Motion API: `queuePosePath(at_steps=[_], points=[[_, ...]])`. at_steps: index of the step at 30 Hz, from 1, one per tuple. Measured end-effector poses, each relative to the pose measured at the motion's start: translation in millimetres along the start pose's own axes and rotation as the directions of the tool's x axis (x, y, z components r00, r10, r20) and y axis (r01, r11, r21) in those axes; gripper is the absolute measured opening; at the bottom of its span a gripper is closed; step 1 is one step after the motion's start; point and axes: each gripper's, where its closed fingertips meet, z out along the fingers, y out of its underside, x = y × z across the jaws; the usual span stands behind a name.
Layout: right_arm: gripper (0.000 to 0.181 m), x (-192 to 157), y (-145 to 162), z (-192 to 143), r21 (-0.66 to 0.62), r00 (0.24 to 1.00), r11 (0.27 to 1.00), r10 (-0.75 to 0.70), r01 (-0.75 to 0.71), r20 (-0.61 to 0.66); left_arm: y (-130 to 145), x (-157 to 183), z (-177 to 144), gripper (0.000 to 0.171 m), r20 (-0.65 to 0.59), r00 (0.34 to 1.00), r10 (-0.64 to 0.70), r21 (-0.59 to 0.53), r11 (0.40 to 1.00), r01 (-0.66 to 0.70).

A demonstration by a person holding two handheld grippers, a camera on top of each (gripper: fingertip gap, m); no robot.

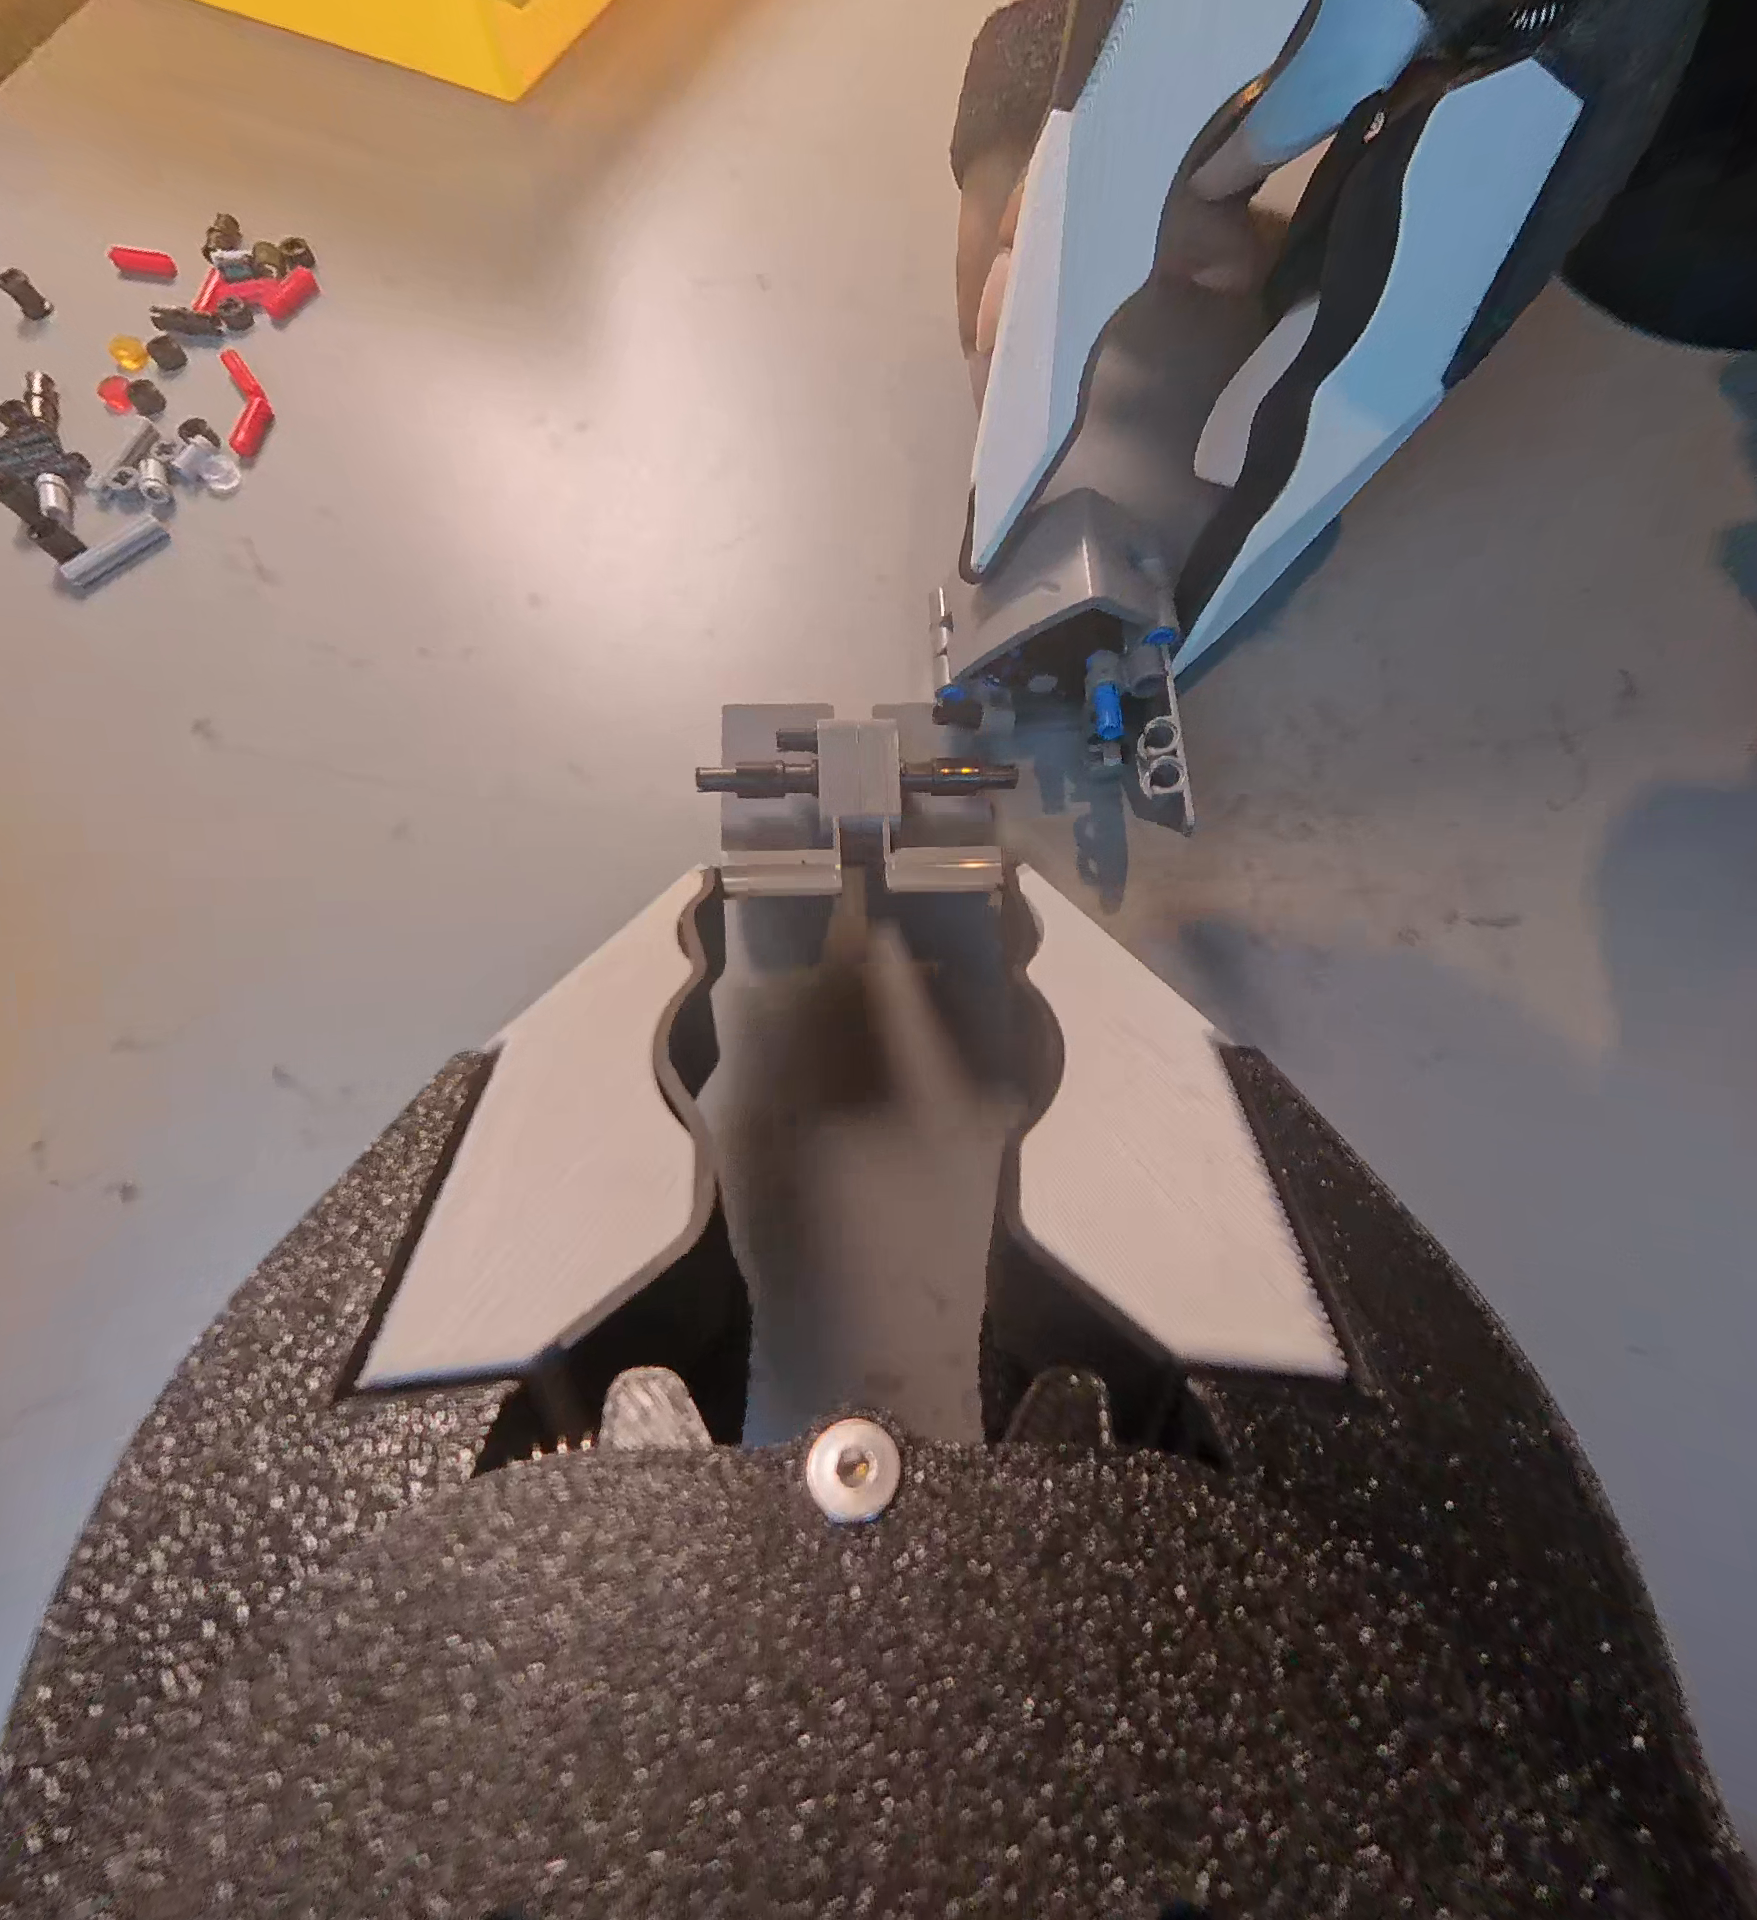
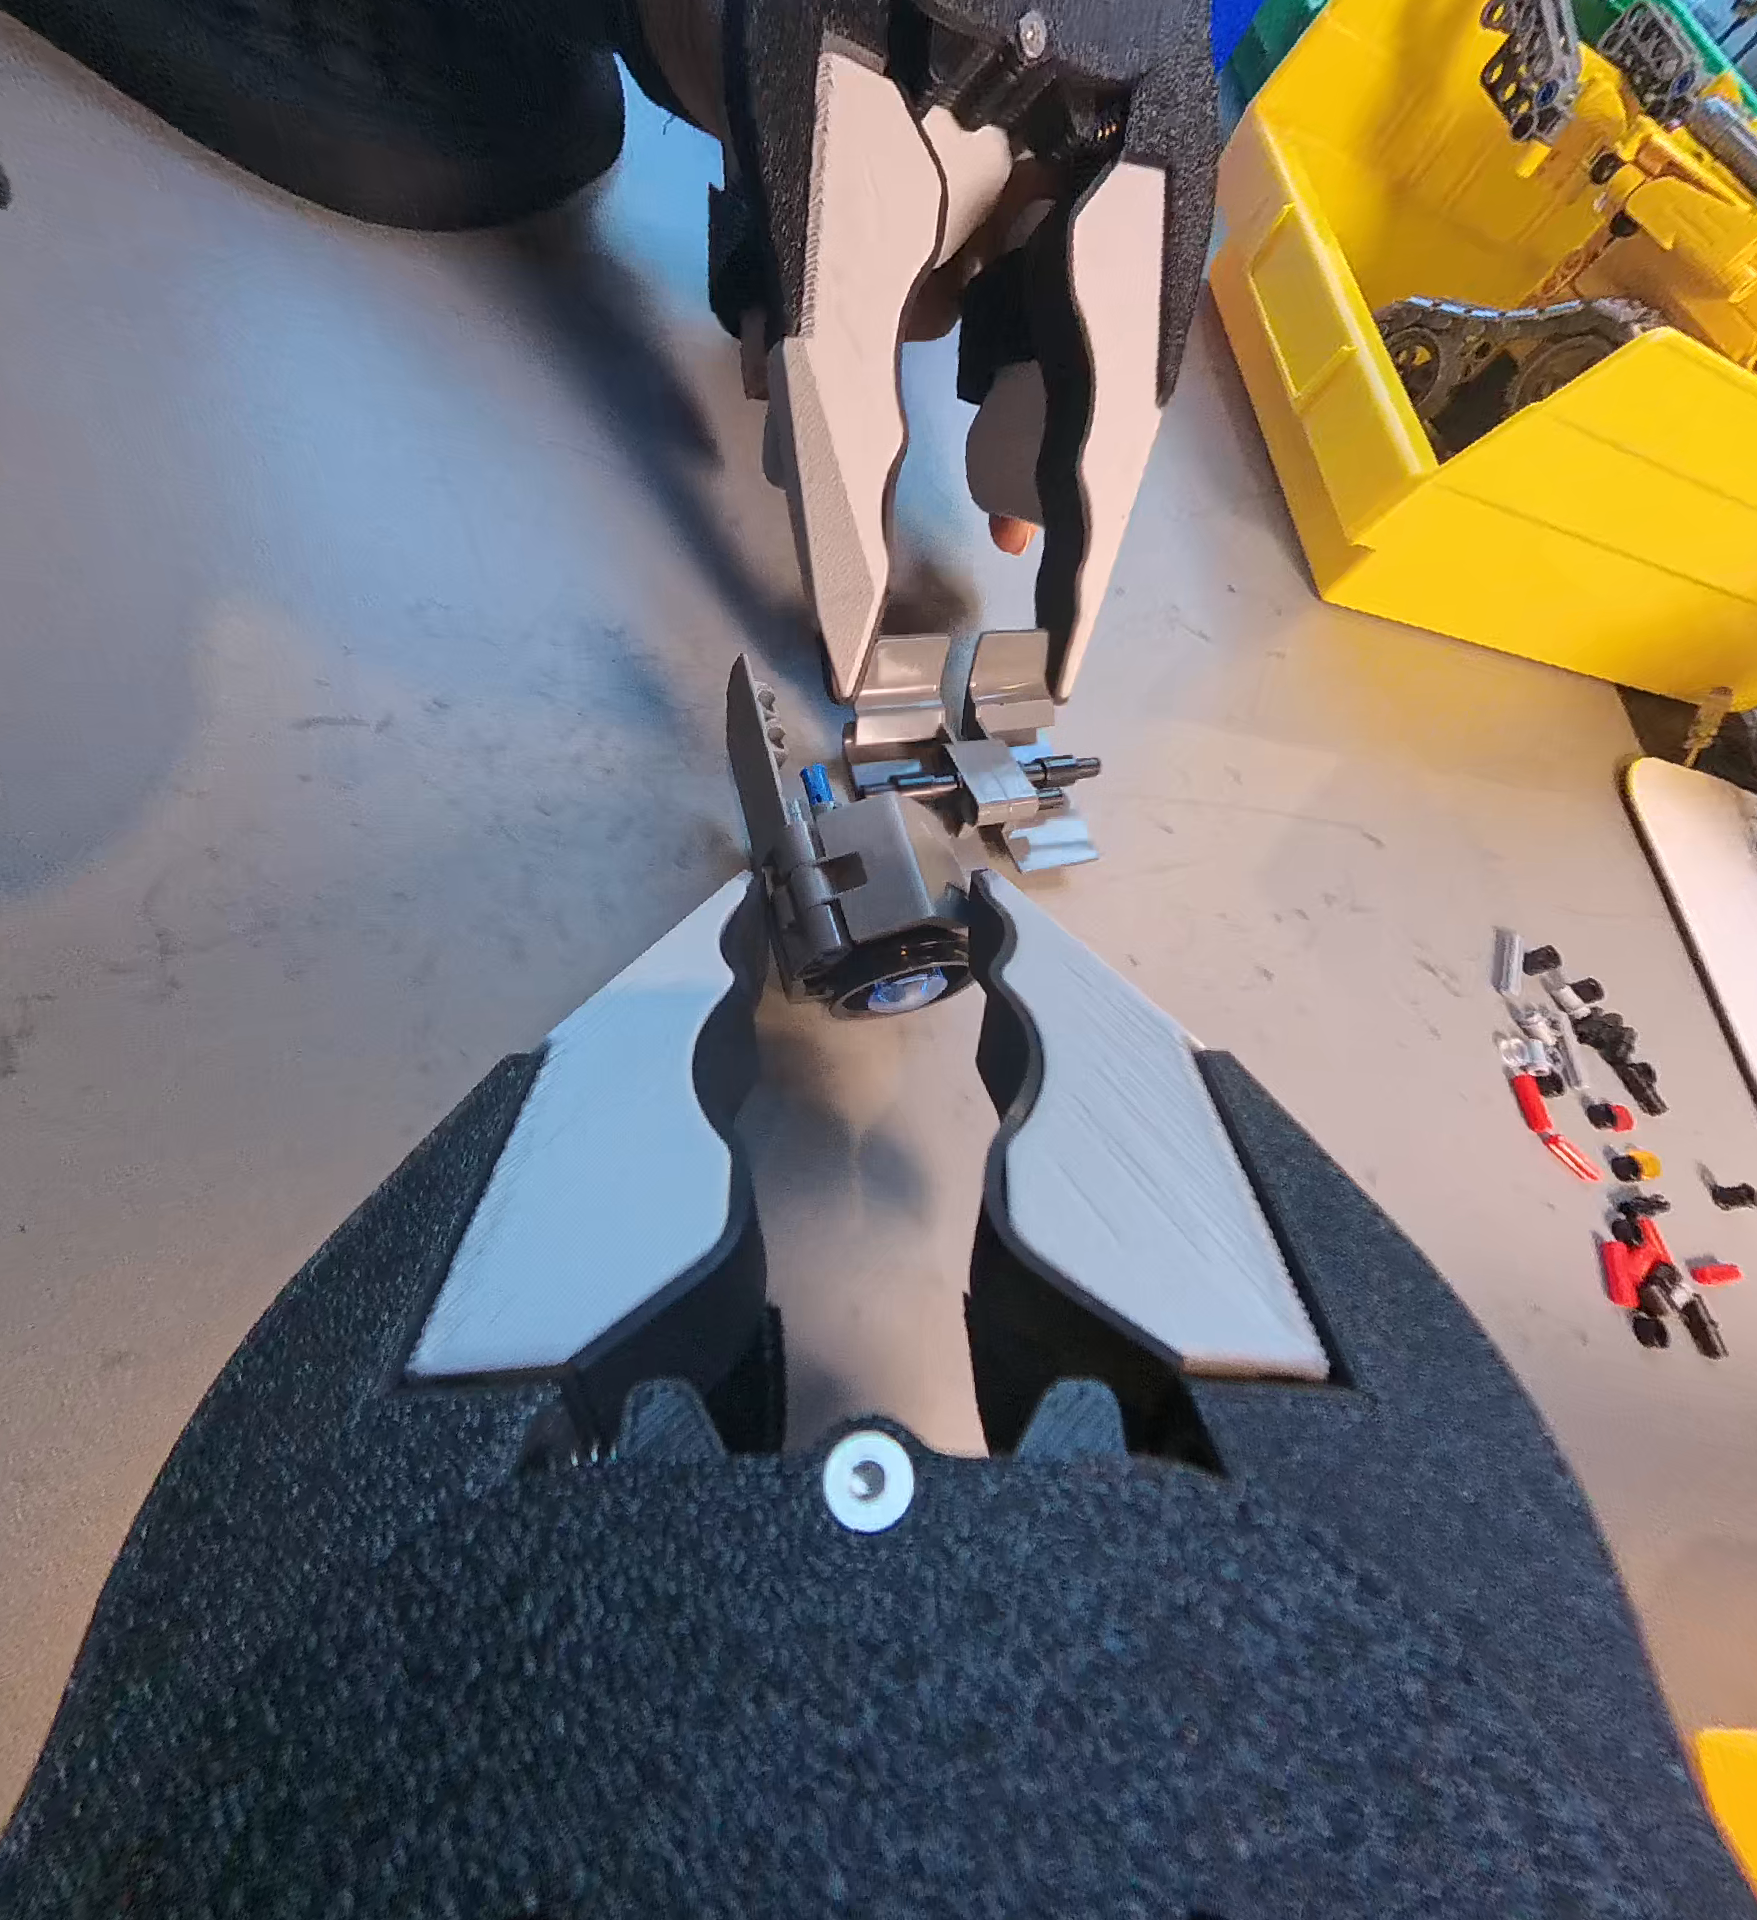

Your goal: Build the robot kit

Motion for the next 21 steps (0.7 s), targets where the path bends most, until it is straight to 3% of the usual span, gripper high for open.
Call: queuePosePath(at_steps=[21], points=[[0.038, -10, -7, 1, 0.000, 0.993, 0.997, 0.081, -0.082, 0.082, -6, 17, -6, 0.052, -0.043, 0.993, 0.113, 0.016, 0.993, -0.113]])
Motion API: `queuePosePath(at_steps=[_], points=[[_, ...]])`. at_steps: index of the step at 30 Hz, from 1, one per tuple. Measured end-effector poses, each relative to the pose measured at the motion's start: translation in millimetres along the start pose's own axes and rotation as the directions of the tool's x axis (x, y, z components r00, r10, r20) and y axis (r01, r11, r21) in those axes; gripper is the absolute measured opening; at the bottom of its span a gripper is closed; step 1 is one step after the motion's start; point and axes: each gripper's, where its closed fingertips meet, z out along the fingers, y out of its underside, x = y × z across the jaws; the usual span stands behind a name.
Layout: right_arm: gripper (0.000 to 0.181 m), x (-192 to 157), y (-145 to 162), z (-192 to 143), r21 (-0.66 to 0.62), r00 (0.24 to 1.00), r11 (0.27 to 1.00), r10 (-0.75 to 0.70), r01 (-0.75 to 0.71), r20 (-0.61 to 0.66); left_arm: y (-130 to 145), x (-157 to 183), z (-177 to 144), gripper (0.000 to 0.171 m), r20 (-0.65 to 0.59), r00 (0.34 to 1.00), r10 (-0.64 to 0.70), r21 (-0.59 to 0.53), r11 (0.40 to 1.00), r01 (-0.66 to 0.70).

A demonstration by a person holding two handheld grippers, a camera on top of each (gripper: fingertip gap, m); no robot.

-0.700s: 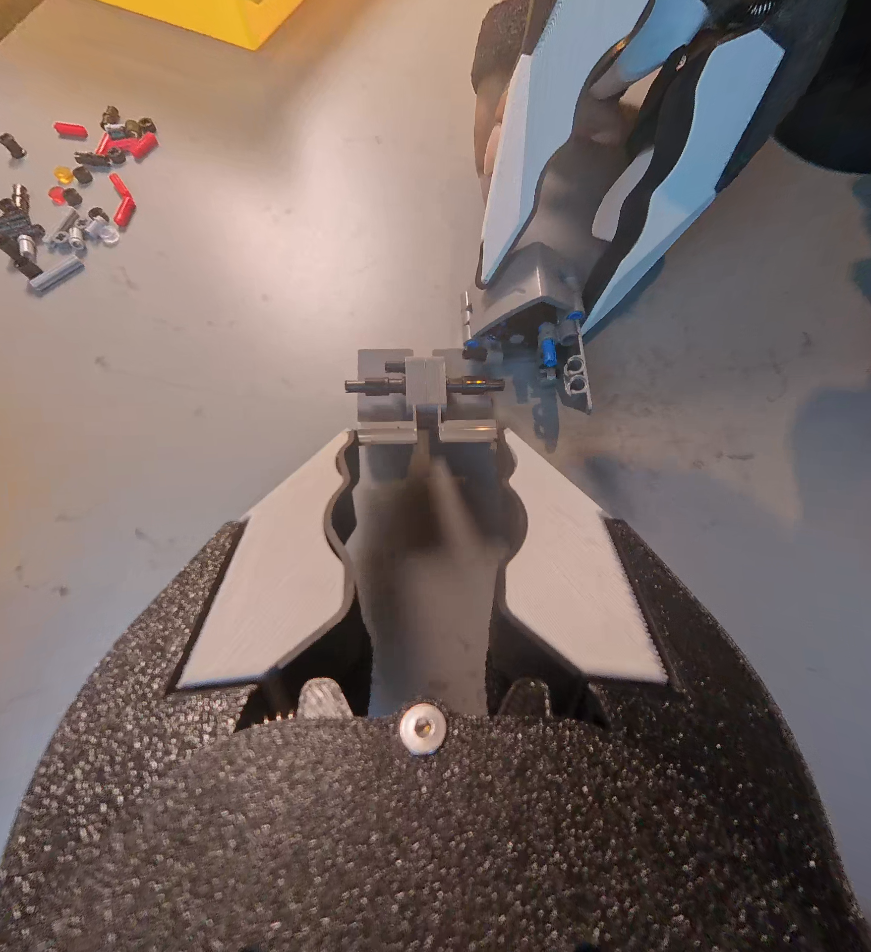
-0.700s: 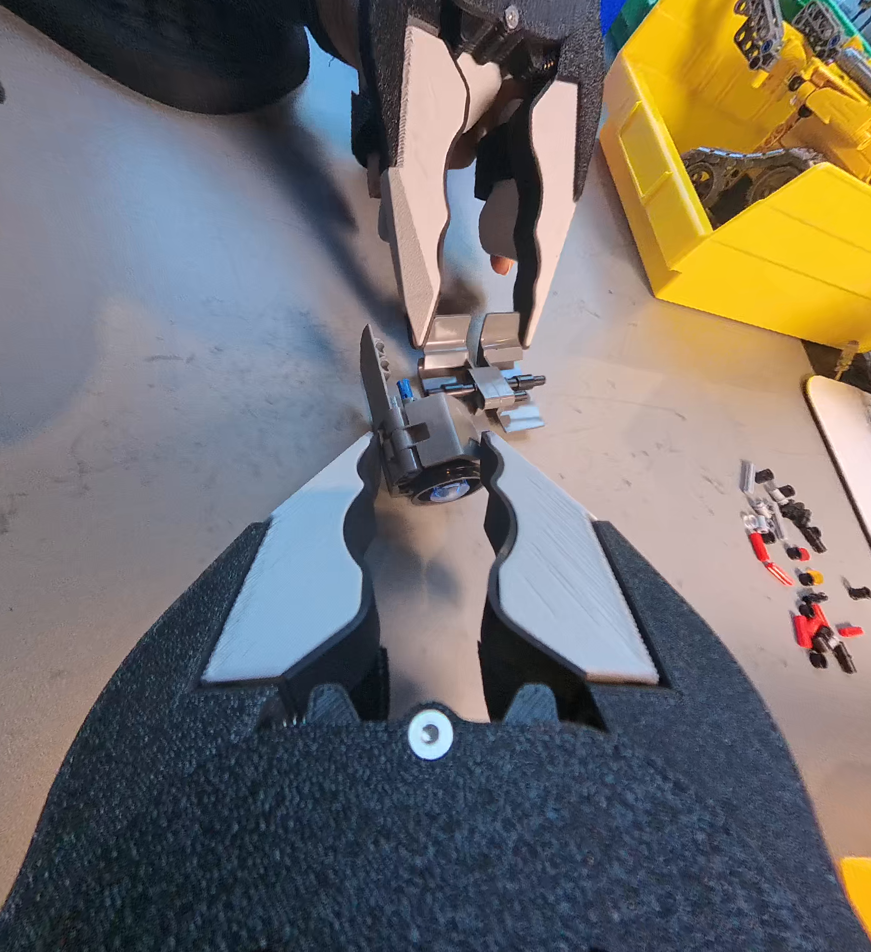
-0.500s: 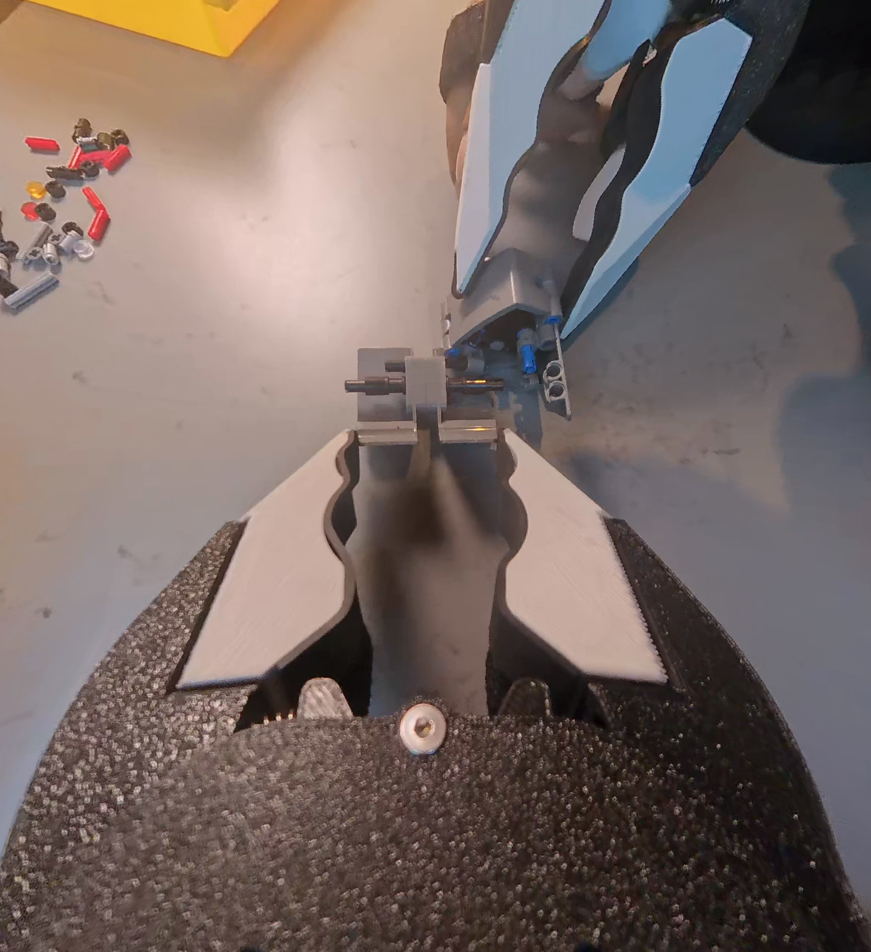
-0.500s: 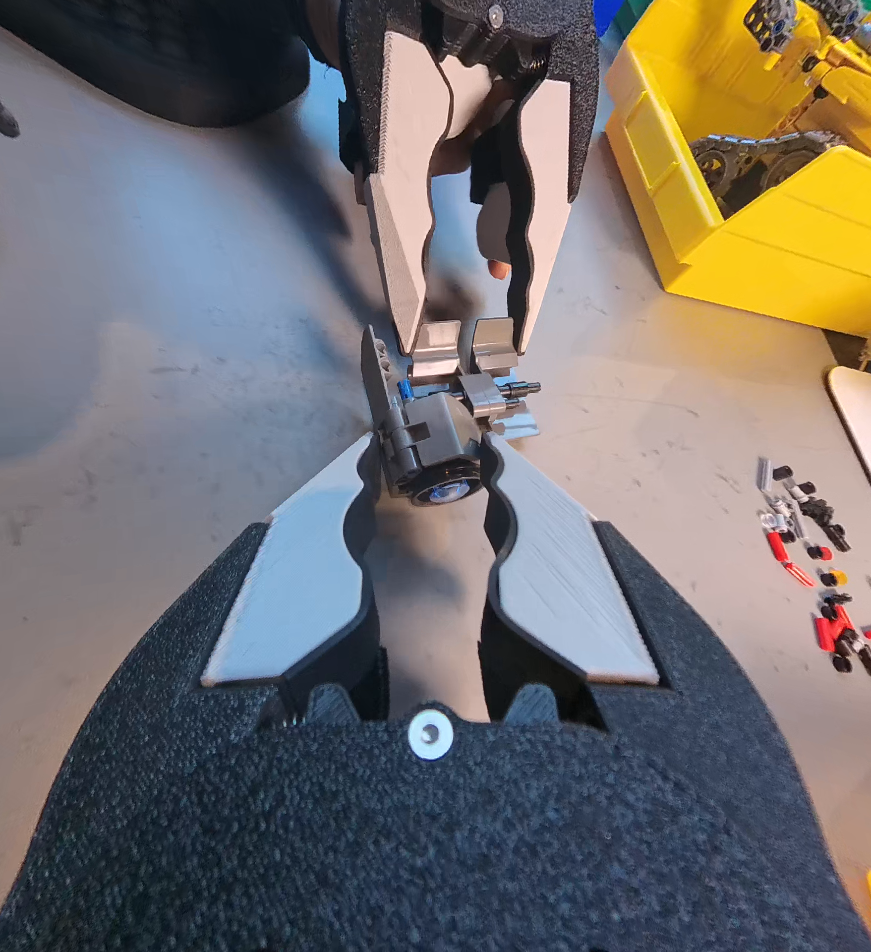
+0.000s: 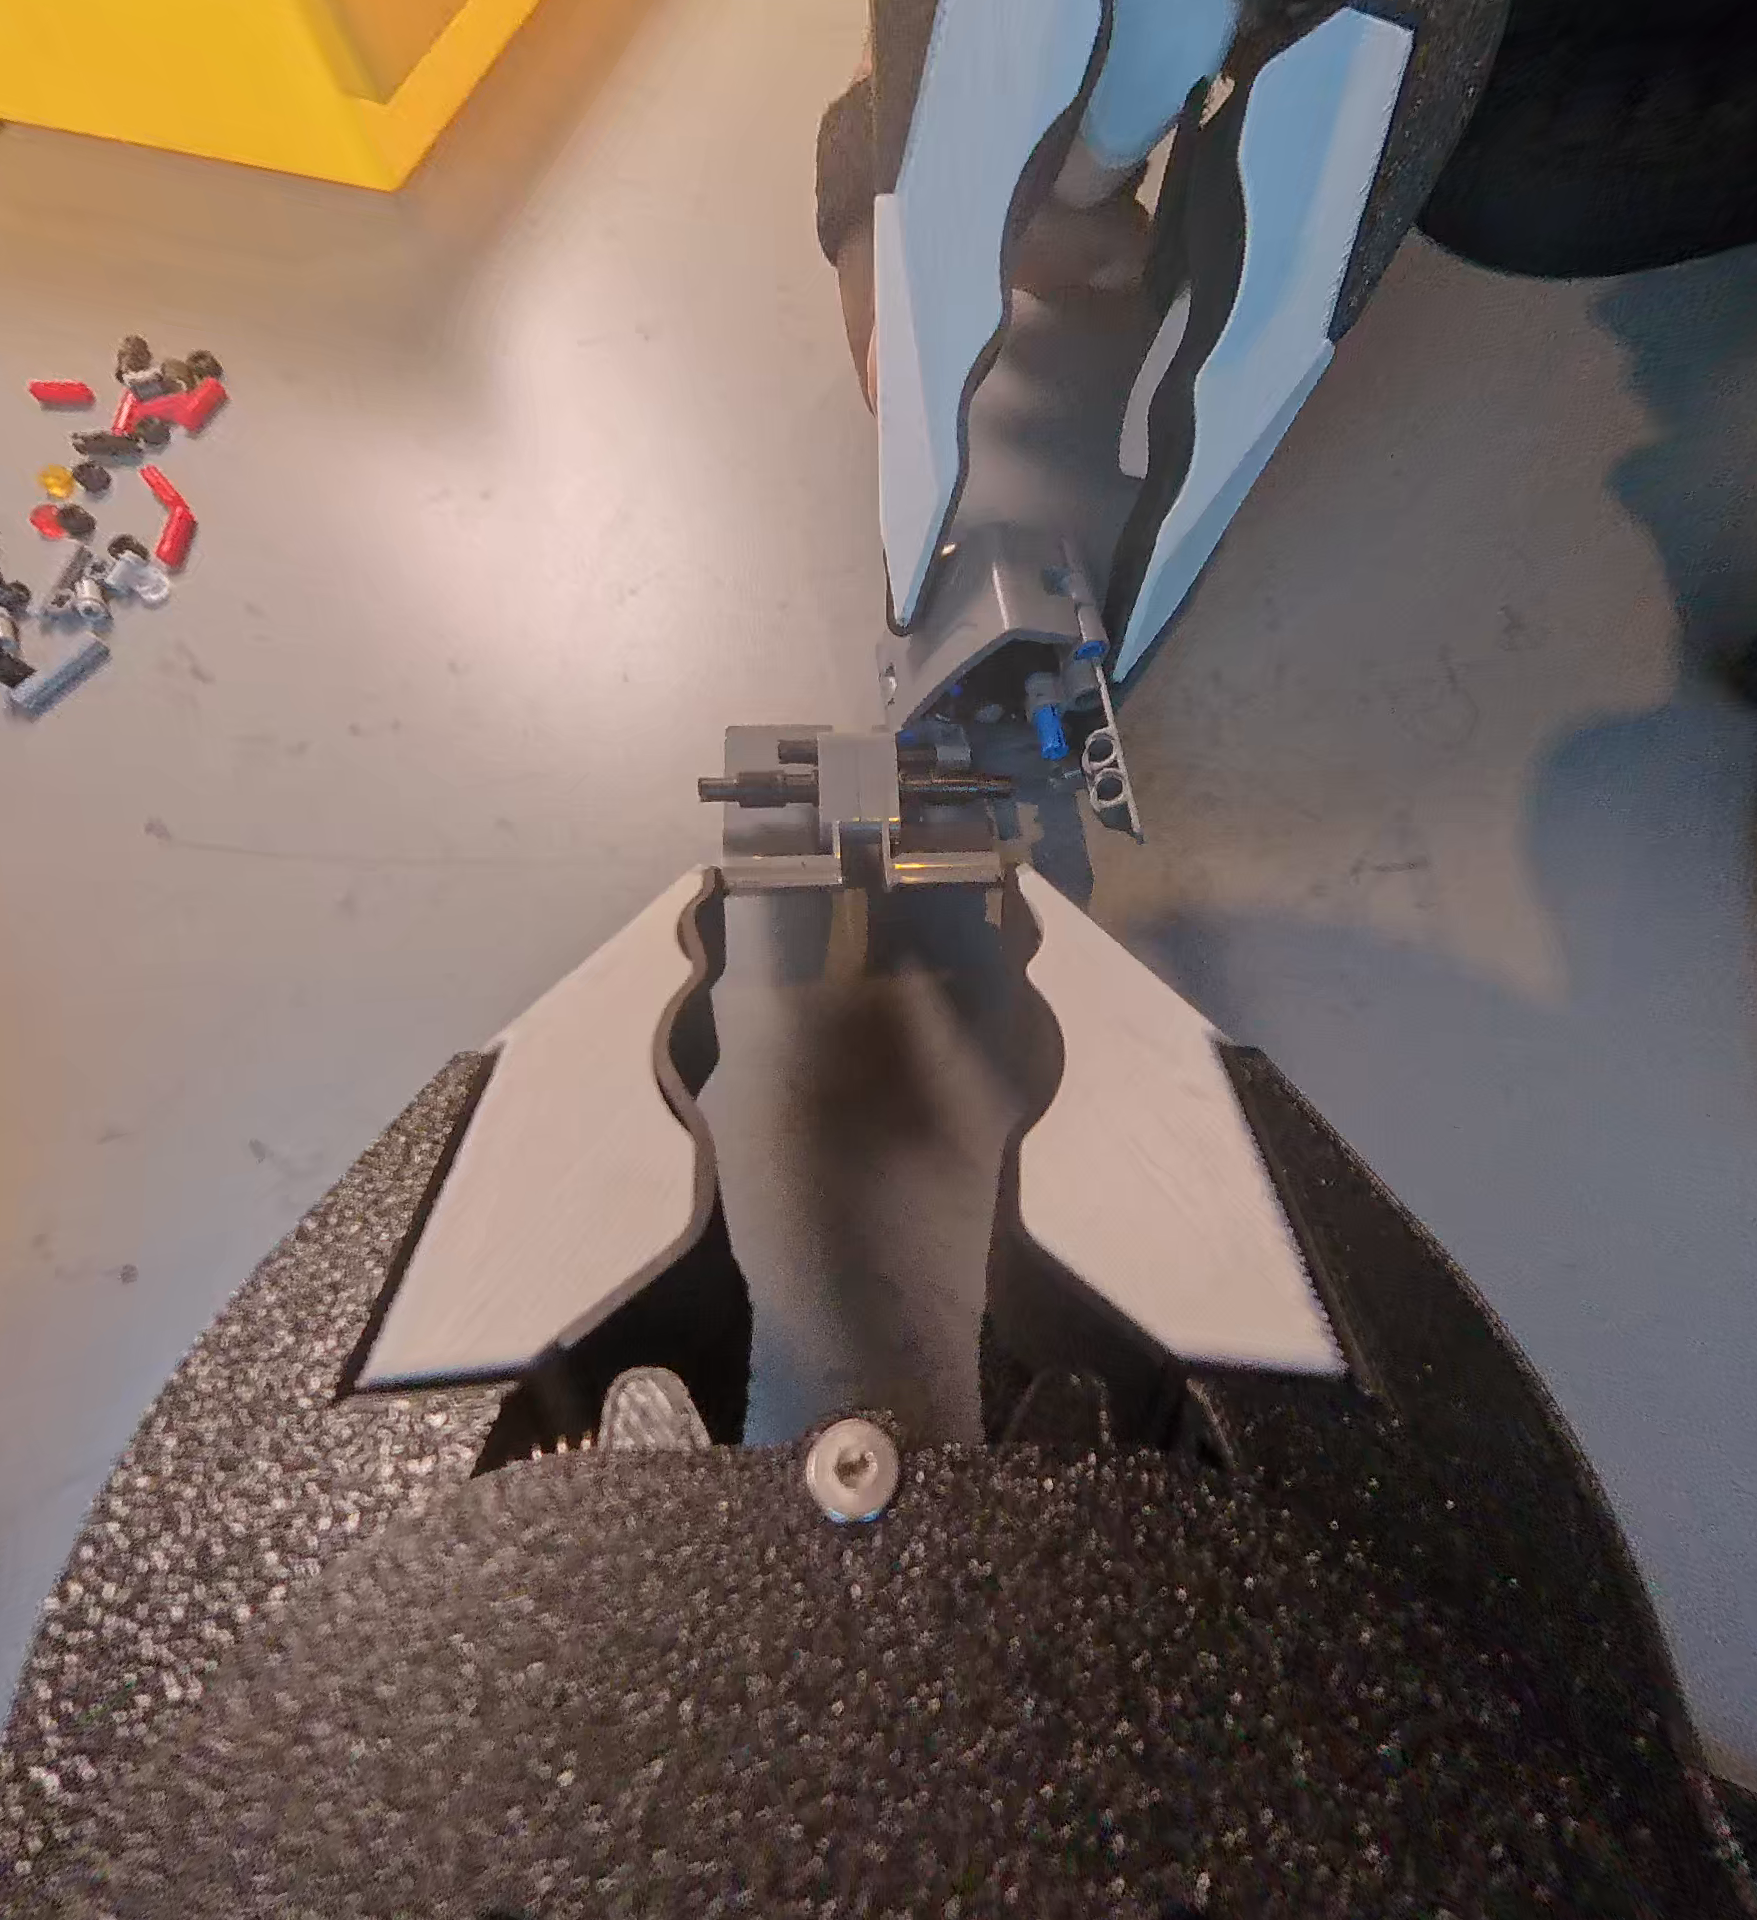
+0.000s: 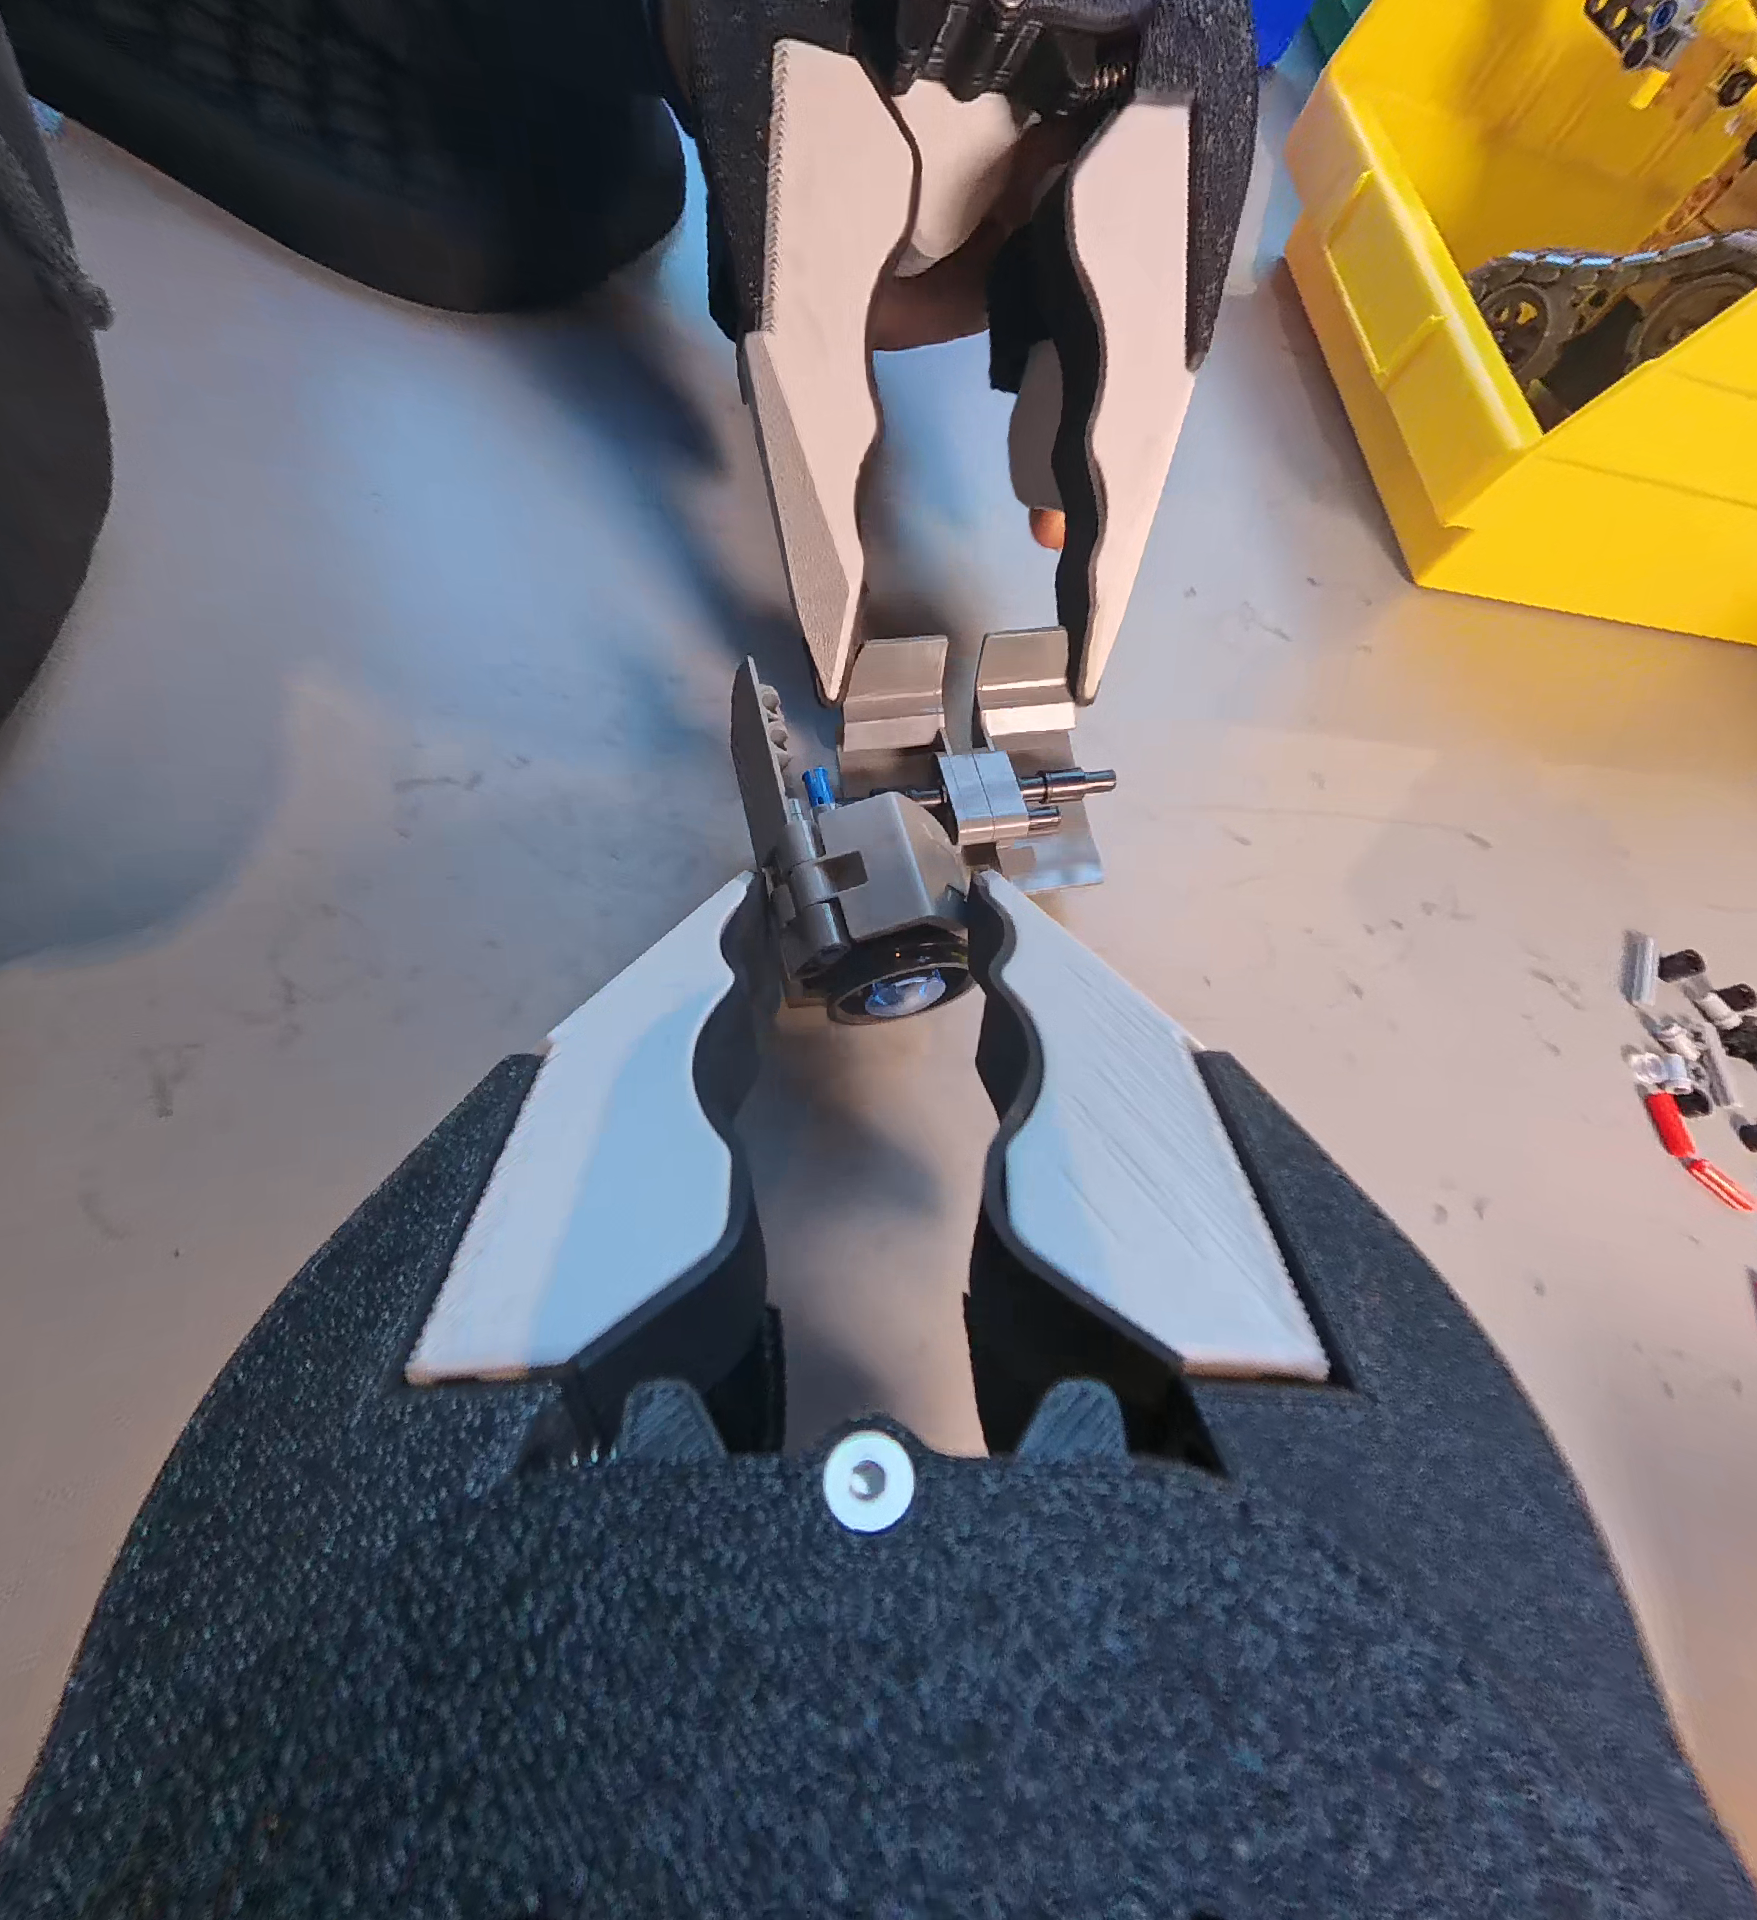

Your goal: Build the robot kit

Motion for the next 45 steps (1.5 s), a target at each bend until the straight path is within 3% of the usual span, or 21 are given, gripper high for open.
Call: queuePosePath(at_steps=[14, 25, 30, 33, 45], points=[[0.036, 4, -18, -7, 0.075, 0.999, 0.997, 0.032, -0.031, -0.009, 1, -6, -5, 0.052, 0.078, 0.995, 0.068, -0.054, 0.996, -0.064], [0.036, -11, -12, -1, 0.058, 0.998, 0.998, -0.005, 0.001, 0.064, 3, 13, 2, 0.052, -0.031, 0.998, 0.063, -0.057, 0.996, -0.064], [0.038, -5, 7, -6, -0.093, 0.994, 0.990, -0.107, 0.108, 0.023, 3, 21, 5, 0.052, -0.071, 0.996, 0.058, -0.048, 0.997, -0.061], [0.038, -7, 7, -6, -0.118, 0.991, 0.984, -0.129, 0.130, 0.019, 4, 21, 6, 0.052, -0.077, 0.996, 0.047, -0.052, 0.997, -0.051], [0.037, -16, -2, -4, -0.053, 0.993, 0.993, -0.099, 0.102, 0.066, 5, 13, 4, 0.052, -0.064, 0.998, -0.026, -0.048, 0.999, 0.023]])
